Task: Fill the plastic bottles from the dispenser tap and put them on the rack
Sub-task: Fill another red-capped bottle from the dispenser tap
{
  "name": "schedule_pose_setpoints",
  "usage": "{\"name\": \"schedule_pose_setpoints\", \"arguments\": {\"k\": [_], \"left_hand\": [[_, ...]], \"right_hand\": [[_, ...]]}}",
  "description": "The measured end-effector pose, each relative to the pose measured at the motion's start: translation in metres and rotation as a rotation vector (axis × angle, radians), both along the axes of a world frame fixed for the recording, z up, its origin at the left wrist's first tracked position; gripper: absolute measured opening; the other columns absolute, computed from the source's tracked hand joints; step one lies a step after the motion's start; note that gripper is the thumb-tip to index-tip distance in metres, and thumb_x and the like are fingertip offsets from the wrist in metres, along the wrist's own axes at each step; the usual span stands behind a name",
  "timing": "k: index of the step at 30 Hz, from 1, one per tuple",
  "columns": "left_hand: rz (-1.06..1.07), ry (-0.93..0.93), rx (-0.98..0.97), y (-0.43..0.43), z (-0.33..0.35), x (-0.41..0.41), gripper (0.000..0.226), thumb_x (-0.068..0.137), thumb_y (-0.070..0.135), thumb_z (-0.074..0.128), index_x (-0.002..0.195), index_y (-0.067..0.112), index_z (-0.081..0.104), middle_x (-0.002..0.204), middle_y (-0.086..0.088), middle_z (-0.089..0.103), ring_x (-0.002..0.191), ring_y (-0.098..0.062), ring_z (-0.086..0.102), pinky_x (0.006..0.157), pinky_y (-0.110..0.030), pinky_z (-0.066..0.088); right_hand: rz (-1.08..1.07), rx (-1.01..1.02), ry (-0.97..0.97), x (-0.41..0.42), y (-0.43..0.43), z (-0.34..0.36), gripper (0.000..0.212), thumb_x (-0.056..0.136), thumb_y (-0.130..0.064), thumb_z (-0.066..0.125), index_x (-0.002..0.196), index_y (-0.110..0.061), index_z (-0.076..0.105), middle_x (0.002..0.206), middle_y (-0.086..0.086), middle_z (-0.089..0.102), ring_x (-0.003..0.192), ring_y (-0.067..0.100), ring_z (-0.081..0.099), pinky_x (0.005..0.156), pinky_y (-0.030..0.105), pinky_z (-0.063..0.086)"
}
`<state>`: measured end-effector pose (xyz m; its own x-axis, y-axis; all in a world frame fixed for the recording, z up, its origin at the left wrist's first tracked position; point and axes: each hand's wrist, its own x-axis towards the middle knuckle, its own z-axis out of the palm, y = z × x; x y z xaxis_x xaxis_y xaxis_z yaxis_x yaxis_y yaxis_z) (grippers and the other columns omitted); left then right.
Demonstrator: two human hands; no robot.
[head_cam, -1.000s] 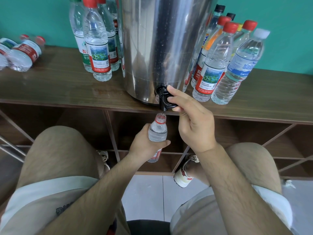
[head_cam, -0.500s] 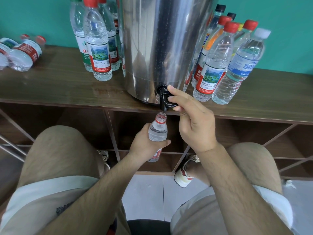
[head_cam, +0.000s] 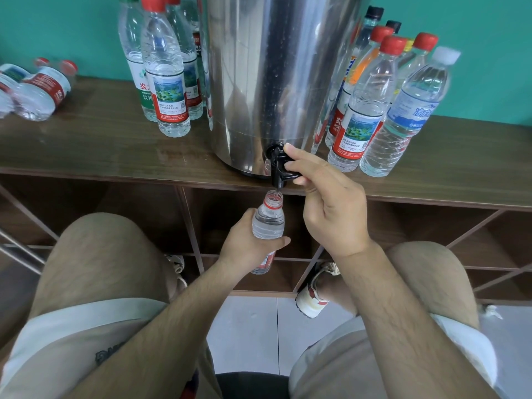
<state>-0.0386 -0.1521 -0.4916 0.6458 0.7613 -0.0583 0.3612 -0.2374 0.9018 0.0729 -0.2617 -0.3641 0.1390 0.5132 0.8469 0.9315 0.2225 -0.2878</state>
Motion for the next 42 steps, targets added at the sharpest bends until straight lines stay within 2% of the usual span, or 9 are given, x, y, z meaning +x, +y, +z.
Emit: {"name": "schedule_pose_setpoints", "arguments": {"k": [7,12,17,20,24,30,35,39,42], "left_hand": [[-0.005,-0.006,-0.013,-0.001,0.006,-0.001,0.067,0.075,0.046,0.090,0.129,0.033,0.053,0.112,0.017,0.063,0.104,-0.011,0.065,0.090,-0.027,0.054],[-0.024,-0.015,-0.023,-0.002,0.010,-0.003,0.067,0.076,0.044,0.090,0.130,0.031,0.053,0.114,0.016,0.064,0.106,-0.012,0.066,0.092,-0.029,0.055],[-0.021,-0.011,-0.002,-0.003,0.010,-0.003,0.063,0.076,0.044,0.090,0.126,0.033,0.052,0.106,0.020,0.061,0.096,-0.006,0.064,0.084,-0.021,0.050],[-0.020,-0.017,-0.010,-0.003,0.011,-0.003,0.062,0.076,0.044,0.090,0.123,0.036,0.050,0.105,0.022,0.060,0.091,-0.001,0.062,0.083,-0.019,0.047],[-0.021,-0.012,-0.006,-0.004,0.012,-0.005,0.060,0.077,0.045,0.089,0.121,0.037,0.050,0.104,0.022,0.060,0.091,-0.002,0.062,0.082,-0.020,0.047],[-0.030,-0.014,-0.020,-0.006,0.016,-0.005,0.060,0.076,0.043,0.090,0.122,0.035,0.052,0.105,0.020,0.062,0.093,-0.002,0.063,0.082,-0.021,0.048],[-0.025,-0.016,-0.028,-0.004,0.016,-0.007,0.060,0.076,0.043,0.090,0.123,0.034,0.053,0.107,0.018,0.063,0.097,-0.007,0.065,0.085,-0.024,0.050],[-0.012,0.007,-0.009,-0.005,0.013,-0.007,0.063,0.076,0.045,0.089,0.125,0.034,0.052,0.108,0.018,0.062,0.098,-0.009,0.065,0.086,-0.025,0.051],[-0.016,0.017,-0.006,-0.008,0.013,-0.008,0.061,0.074,0.045,0.091,0.121,0.038,0.051,0.104,0.021,0.061,0.092,-0.003,0.063,0.076,-0.017,0.047]], "right_hand": [[-0.081,-0.047,0.029,-0.002,0.009,0.028,0.029,0.097,0.014,0.050,0.109,0.002,0.073,0.101,0.007,0.073,0.093,0.006,0.063,0.084,0.023,0.055],[-0.129,-0.194,0.091,-0.001,0.023,0.053,0.024,0.109,-0.014,0.049,0.099,-0.005,0.069,0.080,0.004,0.065,0.074,0.022,0.059,0.069,0.041,0.049],[-0.069,-0.127,0.274,-0.002,0.020,0.042,0.029,0.110,-0.033,0.050,0.119,-0.018,0.074,0.101,-0.009,0.074,0.093,0.010,0.069,0.084,0.037,0.057],[-0.212,-0.072,0.438,0.008,0.007,0.017,0.031,0.109,-0.036,0.051,0.121,-0.017,0.073,0.102,-0.009,0.074,0.095,0.010,0.071,0.085,0.041,0.059],[-0.498,-0.267,0.545,0.034,-0.004,-0.008,0.033,0.100,-0.027,0.066,0.128,-0.010,0.066,0.108,0.001,0.069,0.099,0.018,0.066,0.094,0.042,0.054],[-0.562,-0.505,0.476,0.042,0.014,-0.011,0.053,0.097,-0.033,0.069,0.144,-0.011,0.056,0.139,0.009,0.061,0.120,0.028,0.060,0.104,0.042,0.051],[-0.581,-0.561,0.441,0.045,0.026,-0.014,0.030,0.097,-0.024,0.068,0.124,-0.012,0.065,0.121,0.007,0.065,0.110,0.026,0.061,0.086,0.034,0.050],[-0.444,-0.564,0.512,0.045,0.013,-0.007,0.036,0.088,-0.021,0.075,0.120,-0.020,0.059,0.115,-0.004,0.061,0.097,0.011,0.058,0.078,0.021,0.043],[-0.228,-0.745,0.498,0.038,-0.003,-0.001,0.042,0.083,-0.021,0.080,0.116,-0.031,0.057,0.106,-0.015,0.064,0.088,0.002,0.062,0.074,0.018,0.048]]}}
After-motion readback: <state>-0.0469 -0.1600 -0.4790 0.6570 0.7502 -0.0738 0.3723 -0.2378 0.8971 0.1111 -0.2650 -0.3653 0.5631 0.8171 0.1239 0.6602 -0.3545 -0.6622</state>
